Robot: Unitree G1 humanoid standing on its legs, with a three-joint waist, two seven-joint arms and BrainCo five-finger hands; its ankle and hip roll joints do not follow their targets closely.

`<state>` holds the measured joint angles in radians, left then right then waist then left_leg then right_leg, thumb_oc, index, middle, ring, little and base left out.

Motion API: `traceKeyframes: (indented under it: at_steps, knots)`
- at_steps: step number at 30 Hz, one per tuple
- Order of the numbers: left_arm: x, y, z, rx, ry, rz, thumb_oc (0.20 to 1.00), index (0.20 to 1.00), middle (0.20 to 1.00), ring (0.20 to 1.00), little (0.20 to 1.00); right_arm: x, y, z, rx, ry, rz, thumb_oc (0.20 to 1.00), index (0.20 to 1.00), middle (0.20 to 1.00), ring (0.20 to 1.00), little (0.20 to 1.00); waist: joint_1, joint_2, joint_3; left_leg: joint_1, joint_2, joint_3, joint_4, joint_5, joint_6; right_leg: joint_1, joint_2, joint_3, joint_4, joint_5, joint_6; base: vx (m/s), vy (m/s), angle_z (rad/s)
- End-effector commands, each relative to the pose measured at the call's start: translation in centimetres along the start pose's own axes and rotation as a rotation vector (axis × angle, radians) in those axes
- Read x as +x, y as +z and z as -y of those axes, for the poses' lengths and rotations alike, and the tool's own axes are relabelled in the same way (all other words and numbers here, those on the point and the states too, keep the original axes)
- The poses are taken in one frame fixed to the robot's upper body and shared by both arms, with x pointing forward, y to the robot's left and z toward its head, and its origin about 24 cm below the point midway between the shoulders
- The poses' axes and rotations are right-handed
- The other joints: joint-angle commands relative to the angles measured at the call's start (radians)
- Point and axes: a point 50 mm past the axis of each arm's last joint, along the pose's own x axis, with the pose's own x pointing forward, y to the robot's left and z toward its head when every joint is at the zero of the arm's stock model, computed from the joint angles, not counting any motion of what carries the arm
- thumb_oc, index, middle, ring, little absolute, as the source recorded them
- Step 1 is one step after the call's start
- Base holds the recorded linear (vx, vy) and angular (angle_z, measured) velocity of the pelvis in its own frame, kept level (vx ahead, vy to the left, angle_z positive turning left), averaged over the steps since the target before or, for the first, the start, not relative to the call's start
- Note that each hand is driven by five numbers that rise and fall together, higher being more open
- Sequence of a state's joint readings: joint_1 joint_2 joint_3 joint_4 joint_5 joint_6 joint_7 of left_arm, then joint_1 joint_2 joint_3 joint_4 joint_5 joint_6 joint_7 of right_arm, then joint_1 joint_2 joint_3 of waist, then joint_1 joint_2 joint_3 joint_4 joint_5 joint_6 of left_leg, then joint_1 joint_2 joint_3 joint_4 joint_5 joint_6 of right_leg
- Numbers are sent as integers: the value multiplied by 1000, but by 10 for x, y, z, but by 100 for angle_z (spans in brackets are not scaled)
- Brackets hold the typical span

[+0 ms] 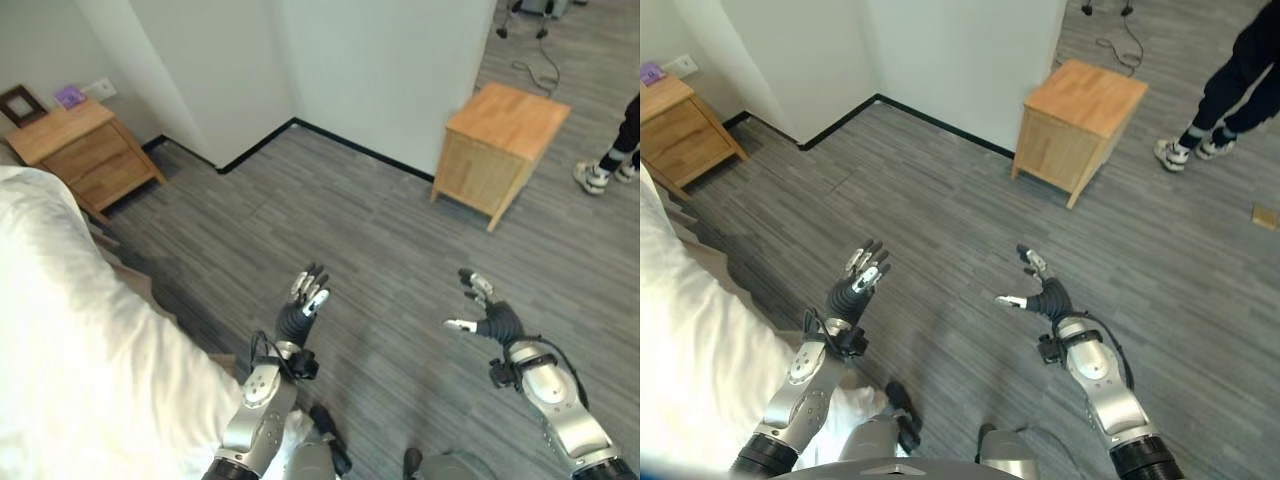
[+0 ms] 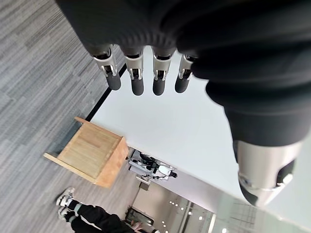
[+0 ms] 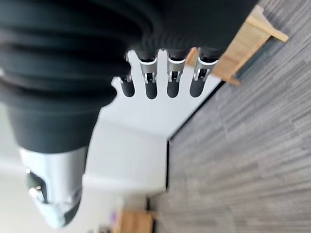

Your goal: Making the bed.

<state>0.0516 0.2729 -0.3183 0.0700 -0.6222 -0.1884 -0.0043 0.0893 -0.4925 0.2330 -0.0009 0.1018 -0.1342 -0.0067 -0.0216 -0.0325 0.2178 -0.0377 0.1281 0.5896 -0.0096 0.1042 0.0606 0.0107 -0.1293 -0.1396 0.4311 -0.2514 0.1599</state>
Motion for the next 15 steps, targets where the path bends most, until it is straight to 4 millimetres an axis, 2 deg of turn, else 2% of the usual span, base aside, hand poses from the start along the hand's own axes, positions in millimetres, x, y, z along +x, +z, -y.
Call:
traceKeyframes:
  at_steps: [1, 3, 4, 5, 6, 7, 8, 9, 11, 12, 14, 15]
  knots:
    - [5, 27, 9, 72, -68, 112, 1000, 1000, 1000, 1000, 1000, 18, 44, 12, -31, -58, 211, 1000, 1000, 1000, 1000, 1000, 9, 34, 40, 36, 33, -61, -59, 3, -84, 8, 8, 14, 183, 275, 102, 227, -63, 46]
    - [6, 29, 8, 85, -69, 114, 1000, 1000, 1000, 1000, 1000, 19, 47, 12, -29, -66, 224, 1000, 1000, 1000, 1000, 1000, 4, 55, 53, 67, 35, -81, -67, -15, -88, -61, -32, 6, 169, 272, 102, 255, -34, 70]
    - [7, 29, 8, 85, -72, 112, 1000, 1000, 1000, 1000, 1000, 18, 47, 12, -26, -70, 228, 1000, 1000, 1000, 1000, 1000, -11, 49, 67, 87, 14, -107, -67, -34, -92, -89, -67, 1, 147, 230, 99, 301, -52, 83]
    - [8, 29, 7, 83, -71, 111, 1000, 1000, 1000, 1000, 1000, 17, 48, 12, -21, -74, 234, 1000, 1000, 1000, 1000, 1000, -24, 51, 75, 102, 7, -132, -70, -48, -99, -115, -76, 5, 89, 185, 71, 295, -114, 70]
    - [7, 29, 8, 82, -78, 111, 1000, 1000, 1000, 1000, 1000, 16, 48, 12, -17, -73, 235, 1000, 1000, 1000, 1000, 1000, -31, 56, 77, 106, 6, -147, -71, -51, -105, -128, -63, 18, 22, 172, 49, 321, -185, 86]
    - [7, 28, 8, 81, -78, 107, 1000, 1000, 1000, 1000, 1000, 14, 46, 12, -14, -72, 228, 1000, 1000, 1000, 1000, 1000, -50, 50, 78, 122, -4, -172, -72, -66, -115, -126, -60, 40, -99, 173, 38, 427, -331, 95]
    - [8, 29, 7, 84, -75, 118, 1000, 1000, 1000, 1000, 1000, 13, 45, 13, -17, -79, 222, 1000, 1000, 1000, 1000, 1000, -79, 41, 73, 148, -12, -216, -78, -96, -134, -161, -52, 131, -300, 215, 36, 373, -261, 112]
    - [8, 29, 7, 84, -75, 118, 1000, 1000, 1000, 1000, 1000, 13, 45, 13, -17, -78, 222, 1000, 1000, 1000, 1000, 1000, -81, 43, 73, 150, -11, -218, -78, -100, -134, -152, -51, 128, -314, 219, 38, 352, -258, 89]
    - [11, 33, 4, 97, -63, 139, 1000, 1000, 1000, 1000, 1000, 15, 46, 13, -33, -69, 226, 1000, 1000, 1000, 1000, 1000, -101, 40, 68, 190, -8, -262, -78, -133, -149, -184, -49, 205, -382, 268, 56, 359, -228, 101]
    - [9, 33, 3, 104, -75, 137, 1000, 1000, 1000, 1000, 1000, 12, 46, 13, -46, -63, 223, 1000, 1000, 1000, 1000, 1000, -93, 29, 55, 220, -12, -280, -66, -152, -152, -161, -62, 203, -390, 284, 52, 469, -406, 115]
    - [8, 30, 4, 68, -64, 134, 1000, 1000, 1000, 1000, 1000, 13, 43, 15, -67, -52, 209, 1000, 1000, 1000, 1000, 1000, -88, 33, 41, 221, 13, -319, 29, -179, -163, -124, -50, 180, -375, 284, 24, 306, -328, 91]
    - [8, 30, 4, 67, -64, 134, 1000, 1000, 1000, 1000, 1000, 13, 43, 15, -68, -52, 209, 1000, 1000, 1000, 1000, 1000, -91, 35, 42, 217, 16, -323, 37, -183, -164, -122, -49, 177, -375, 283, 23, 175, -252, 49]
